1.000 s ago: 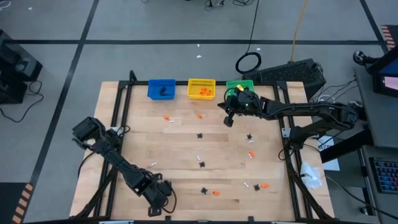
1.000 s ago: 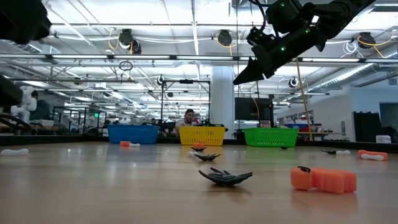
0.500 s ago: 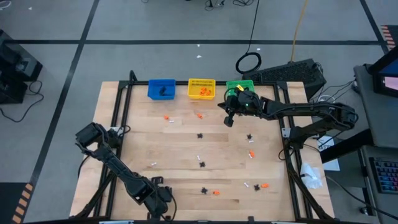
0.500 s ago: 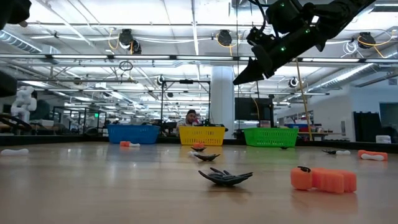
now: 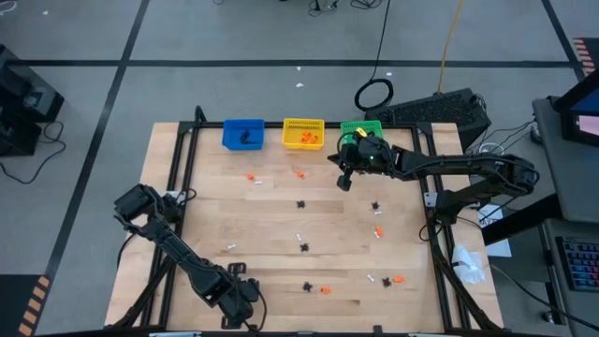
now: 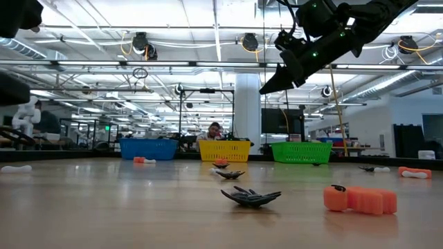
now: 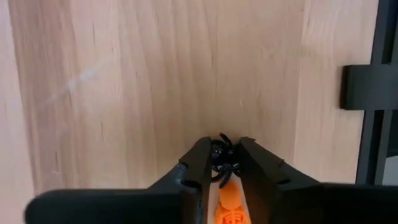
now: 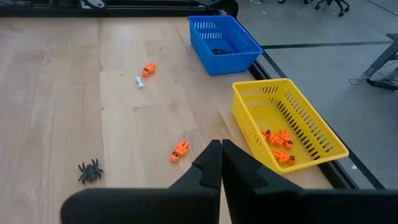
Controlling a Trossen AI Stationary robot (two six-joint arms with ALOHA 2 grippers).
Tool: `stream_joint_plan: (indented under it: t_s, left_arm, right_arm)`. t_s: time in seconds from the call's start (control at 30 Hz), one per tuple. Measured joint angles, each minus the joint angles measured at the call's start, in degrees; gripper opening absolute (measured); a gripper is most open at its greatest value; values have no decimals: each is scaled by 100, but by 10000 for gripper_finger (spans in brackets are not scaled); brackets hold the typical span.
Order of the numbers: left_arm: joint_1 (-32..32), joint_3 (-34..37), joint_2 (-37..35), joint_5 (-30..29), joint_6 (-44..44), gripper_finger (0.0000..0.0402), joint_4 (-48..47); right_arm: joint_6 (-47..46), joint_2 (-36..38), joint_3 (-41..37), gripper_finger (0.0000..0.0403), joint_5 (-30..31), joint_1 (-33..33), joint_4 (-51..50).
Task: Sort Halloween decoration
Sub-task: Put the black spider toy into the blue bin
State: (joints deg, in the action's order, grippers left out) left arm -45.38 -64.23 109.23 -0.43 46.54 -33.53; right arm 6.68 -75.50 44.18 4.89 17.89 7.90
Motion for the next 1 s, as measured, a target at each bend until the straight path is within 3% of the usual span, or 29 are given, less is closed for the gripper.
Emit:
stream_joint_plan:
  t_s: [0.57, 0.8, 1.0]
  left_arm:
    - [463, -21, -528, -50, -755, 49, -723]
    - [680, -36, -612, 94, -1235, 4, -984]
    - [863, -39, -614, 447, -666, 8, -1142]
  right_arm:
    - [38, 0, 0, 0, 0, 0, 0]
    - [68, 0, 0, 0, 0, 0, 0]
    - [69, 0, 0, 0, 0, 0, 0]
